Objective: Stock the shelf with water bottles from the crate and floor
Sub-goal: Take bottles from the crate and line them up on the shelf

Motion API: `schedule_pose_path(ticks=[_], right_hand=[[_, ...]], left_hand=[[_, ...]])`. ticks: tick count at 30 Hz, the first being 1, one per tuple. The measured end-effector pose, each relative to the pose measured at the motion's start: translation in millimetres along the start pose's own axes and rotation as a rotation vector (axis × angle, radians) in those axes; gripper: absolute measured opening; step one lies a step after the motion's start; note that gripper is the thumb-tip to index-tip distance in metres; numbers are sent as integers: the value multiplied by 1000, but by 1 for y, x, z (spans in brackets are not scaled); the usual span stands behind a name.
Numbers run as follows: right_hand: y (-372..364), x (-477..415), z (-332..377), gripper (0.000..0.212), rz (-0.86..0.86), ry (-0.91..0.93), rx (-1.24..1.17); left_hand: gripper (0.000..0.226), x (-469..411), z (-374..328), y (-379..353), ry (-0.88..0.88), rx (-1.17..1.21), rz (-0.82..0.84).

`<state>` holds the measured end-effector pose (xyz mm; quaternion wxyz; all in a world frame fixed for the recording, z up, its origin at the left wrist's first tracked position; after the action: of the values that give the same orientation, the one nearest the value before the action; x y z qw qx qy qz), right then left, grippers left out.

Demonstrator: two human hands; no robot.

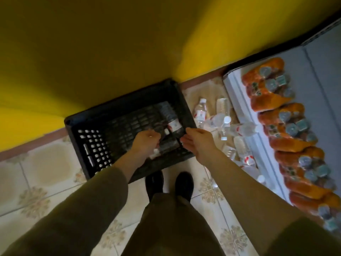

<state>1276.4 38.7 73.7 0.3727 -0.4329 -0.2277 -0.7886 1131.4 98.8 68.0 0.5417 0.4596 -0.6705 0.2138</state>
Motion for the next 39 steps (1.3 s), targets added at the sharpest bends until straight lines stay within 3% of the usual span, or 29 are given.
schedule_pose_path(ticks=[1, 4, 7, 10, 13, 15, 18, 26, 32, 36, 39], right_hand=[[-6, -10, -13, 11, -5, -31, -31], [-24, -44, -53, 36, -1, -146, -122], [-44, -86, -95, 36, 10, -234, -189], [-61, -128, -131, 36, 13, -306, -189], [-76, -168, -154, 32, 23, -327, -170], [-83, -194, -164, 28, 10, -303, -113], [-89, -228, -173, 40, -17, -237, -15], [-99, -260, -164, 34, 7, -271, 203], [-102, -237, -166, 37, 56, -257, 132], [-101, -195, -143, 11, 125, -215, -13], [-98, -156, -120, 11, 172, -163, -66]], left_hand=[[28, -13, 16, 8, 23, -18, -15], [23, -56, 55, 24, 49, -99, -38], [16, -102, 80, 32, 23, -216, -77], [37, -148, 95, 37, -38, -420, -106], [44, -190, 106, 38, -97, -614, -112], [54, -217, 111, 37, -125, -646, -126], [66, -255, 117, 29, -179, -664, -132], [79, -297, 125, 16, -212, -782, -72], [62, -285, 120, 24, -216, -648, -38], [58, -232, 101, 37, -192, -399, 35], [33, -181, 84, 43, -164, -131, 115]])
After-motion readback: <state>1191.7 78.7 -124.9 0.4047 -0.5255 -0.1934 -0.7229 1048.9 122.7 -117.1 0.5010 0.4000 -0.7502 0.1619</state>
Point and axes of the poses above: each hand's wrist, its own x-axis away from the middle knuckle, its own y-axis out of the back of the hand, z = x × y, the point moved 4 cm from there along -x, towards the middle knuckle, and after that the axes turned 8 degrees about y, right-handed, at the moved point
